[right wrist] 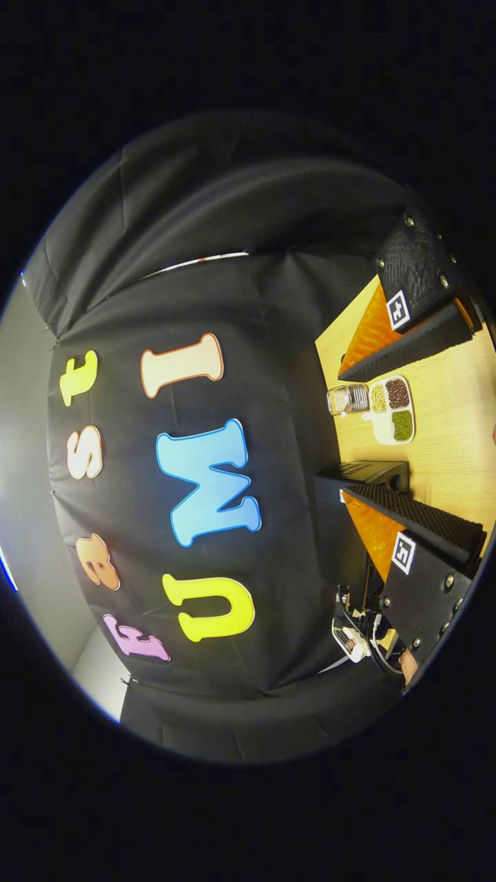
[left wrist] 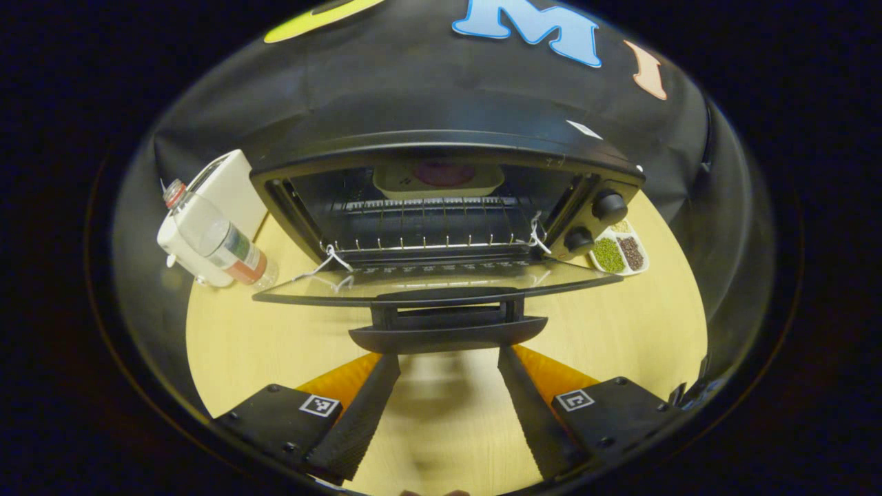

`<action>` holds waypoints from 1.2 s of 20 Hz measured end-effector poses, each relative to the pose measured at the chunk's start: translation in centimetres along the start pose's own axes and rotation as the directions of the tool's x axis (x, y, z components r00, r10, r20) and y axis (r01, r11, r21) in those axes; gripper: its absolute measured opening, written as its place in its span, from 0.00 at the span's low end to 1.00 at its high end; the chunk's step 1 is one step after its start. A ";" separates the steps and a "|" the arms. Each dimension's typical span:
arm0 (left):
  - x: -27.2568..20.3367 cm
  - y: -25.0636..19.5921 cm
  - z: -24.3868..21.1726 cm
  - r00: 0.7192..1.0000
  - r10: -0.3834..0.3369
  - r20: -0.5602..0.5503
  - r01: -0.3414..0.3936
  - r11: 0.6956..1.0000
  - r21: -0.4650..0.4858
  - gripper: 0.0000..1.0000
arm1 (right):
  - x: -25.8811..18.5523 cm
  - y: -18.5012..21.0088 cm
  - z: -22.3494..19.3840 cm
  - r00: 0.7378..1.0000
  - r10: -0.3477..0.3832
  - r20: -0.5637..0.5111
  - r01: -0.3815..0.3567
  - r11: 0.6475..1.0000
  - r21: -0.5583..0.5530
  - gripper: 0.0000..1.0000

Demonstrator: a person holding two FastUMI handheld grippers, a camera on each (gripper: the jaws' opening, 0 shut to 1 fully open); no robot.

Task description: Open the electric oven with the left hand, put the food in, and close the electric oven.

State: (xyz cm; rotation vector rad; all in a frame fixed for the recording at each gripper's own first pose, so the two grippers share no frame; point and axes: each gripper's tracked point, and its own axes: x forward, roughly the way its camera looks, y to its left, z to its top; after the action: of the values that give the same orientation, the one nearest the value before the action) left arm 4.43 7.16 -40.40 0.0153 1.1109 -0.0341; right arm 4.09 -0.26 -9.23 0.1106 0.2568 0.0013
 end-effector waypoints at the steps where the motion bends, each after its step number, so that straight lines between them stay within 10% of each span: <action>1: -0.1 0.0 0.2 1.000 0.005 0.008 -0.005 1.000 -0.002 0.98 | 0.0 0.0 -0.1 1.000 0.002 -0.004 -0.002 1.000 0.000 0.91; 12: -5.3 0.9 5.7 0.961 0.044 0.274 -0.021 0.996 -0.087 0.98 | -0.7 0.0 -0.3 0.999 0.042 -0.003 -0.043 0.999 -0.029 0.91; 15: -11.6 0.6 9.3 0.871 0.055 0.489 0.006 0.992 -0.122 0.98 | -1.1 0.5 0.2 0.997 0.072 0.024 -0.071 0.996 -0.053 0.91; 24: -36.5 -2.6 12.3 0.484 0.136 0.864 -0.094 0.990 -0.104 1.00 | -2.8 6.5 6.6 0.951 0.242 0.191 -0.218 0.966 -0.139 0.93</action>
State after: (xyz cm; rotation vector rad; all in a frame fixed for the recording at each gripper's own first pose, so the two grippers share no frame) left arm -0.88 4.88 -2.19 0.0309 0.0528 0.1006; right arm 3.09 5.45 -1.46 0.0232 0.0346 0.2362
